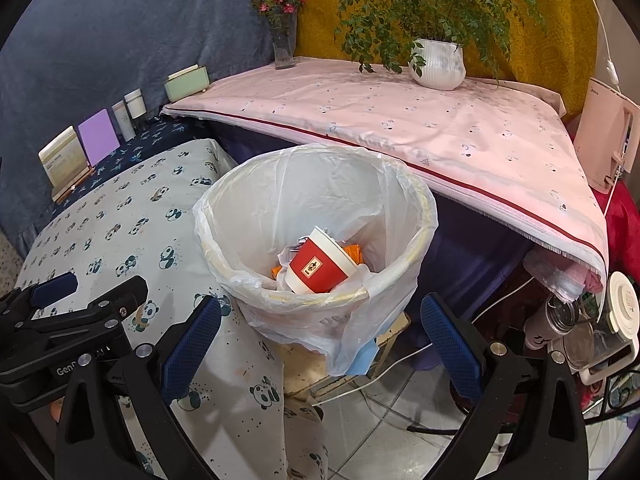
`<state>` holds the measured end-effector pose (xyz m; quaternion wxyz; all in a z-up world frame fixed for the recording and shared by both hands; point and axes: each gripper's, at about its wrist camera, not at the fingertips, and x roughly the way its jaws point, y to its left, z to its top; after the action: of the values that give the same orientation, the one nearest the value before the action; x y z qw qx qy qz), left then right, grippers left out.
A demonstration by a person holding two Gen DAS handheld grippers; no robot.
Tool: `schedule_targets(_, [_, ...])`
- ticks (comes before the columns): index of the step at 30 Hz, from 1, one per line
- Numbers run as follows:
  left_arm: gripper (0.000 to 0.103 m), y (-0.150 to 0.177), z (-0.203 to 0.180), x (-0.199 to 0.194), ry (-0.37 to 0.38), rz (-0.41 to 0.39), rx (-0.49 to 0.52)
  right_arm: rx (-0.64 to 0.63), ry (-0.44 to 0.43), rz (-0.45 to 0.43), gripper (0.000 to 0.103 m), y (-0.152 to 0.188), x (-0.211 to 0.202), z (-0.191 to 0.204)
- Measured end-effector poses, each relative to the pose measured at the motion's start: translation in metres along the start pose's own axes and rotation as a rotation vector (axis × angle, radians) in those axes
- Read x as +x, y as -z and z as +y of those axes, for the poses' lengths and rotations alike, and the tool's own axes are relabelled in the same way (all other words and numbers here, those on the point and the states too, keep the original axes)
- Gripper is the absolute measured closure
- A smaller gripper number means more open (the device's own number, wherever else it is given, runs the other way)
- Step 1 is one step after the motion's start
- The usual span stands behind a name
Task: Collect trash
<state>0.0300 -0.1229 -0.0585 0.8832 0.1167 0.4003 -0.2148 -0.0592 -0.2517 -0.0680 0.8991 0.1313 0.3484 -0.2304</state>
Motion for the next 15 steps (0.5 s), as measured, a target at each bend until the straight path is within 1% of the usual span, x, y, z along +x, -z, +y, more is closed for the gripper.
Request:
schedule_targets(10, [0.010,-0.0004,-0.0003,-0.0035,-0.013,-0.020,-0.001,0.000,0.008,-0.003,0.007,-0.0001,-0.0032,-0.0002])
schedule_targets(13, [0.010,-0.0013,0.0001,-0.0024,0.000,-0.011,-0.005,0.001,0.013,-0.003,0.007,0.0001,-0.0042,0.0000])
schedule_targets(15, [0.010,-0.0012,0.0000,-0.0017,-0.004,-0.012,-0.004,0.003,0.015,-0.003,0.007,0.0003,-0.0045,-0.0005])
